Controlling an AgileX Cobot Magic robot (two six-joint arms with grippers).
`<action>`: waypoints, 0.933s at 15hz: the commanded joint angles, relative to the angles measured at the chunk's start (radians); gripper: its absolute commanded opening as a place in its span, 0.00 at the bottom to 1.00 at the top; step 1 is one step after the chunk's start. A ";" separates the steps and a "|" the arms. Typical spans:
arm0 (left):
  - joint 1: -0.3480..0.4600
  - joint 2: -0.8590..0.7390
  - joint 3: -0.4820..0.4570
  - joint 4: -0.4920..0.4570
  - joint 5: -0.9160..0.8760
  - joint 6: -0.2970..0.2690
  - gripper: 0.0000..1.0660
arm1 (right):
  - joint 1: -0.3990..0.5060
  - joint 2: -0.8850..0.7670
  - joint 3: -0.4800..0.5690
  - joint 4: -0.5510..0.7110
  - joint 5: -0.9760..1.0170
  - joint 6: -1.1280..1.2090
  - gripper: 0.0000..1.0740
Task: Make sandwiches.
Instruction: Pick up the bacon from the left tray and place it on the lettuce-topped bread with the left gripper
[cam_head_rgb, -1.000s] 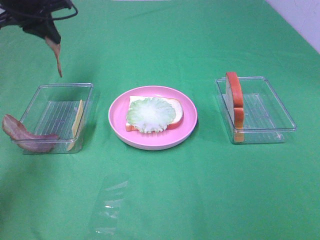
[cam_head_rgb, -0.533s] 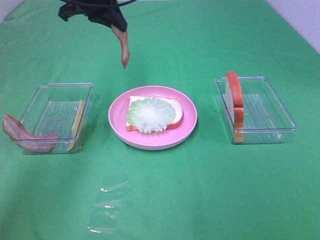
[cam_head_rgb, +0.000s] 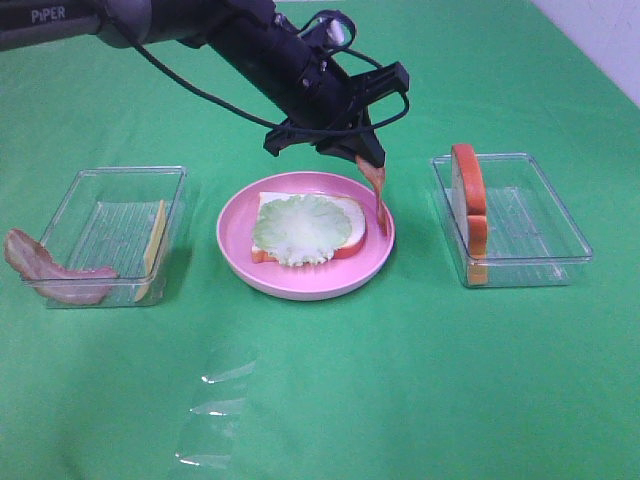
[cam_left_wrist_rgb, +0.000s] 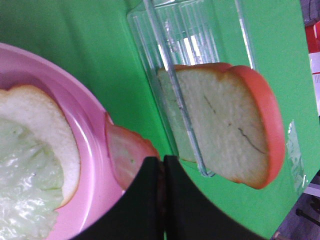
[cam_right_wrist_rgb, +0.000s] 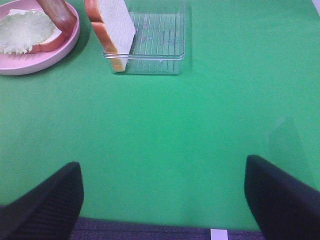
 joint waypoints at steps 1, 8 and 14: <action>0.001 0.021 -0.004 0.061 -0.005 0.000 0.00 | -0.002 -0.029 -0.004 0.001 -0.005 -0.002 0.78; 0.001 0.021 -0.004 0.411 0.119 -0.077 0.00 | -0.002 -0.029 -0.004 0.001 -0.005 -0.002 0.78; 0.001 0.021 -0.004 0.492 0.104 -0.078 0.00 | -0.002 -0.029 -0.004 0.001 -0.005 -0.002 0.78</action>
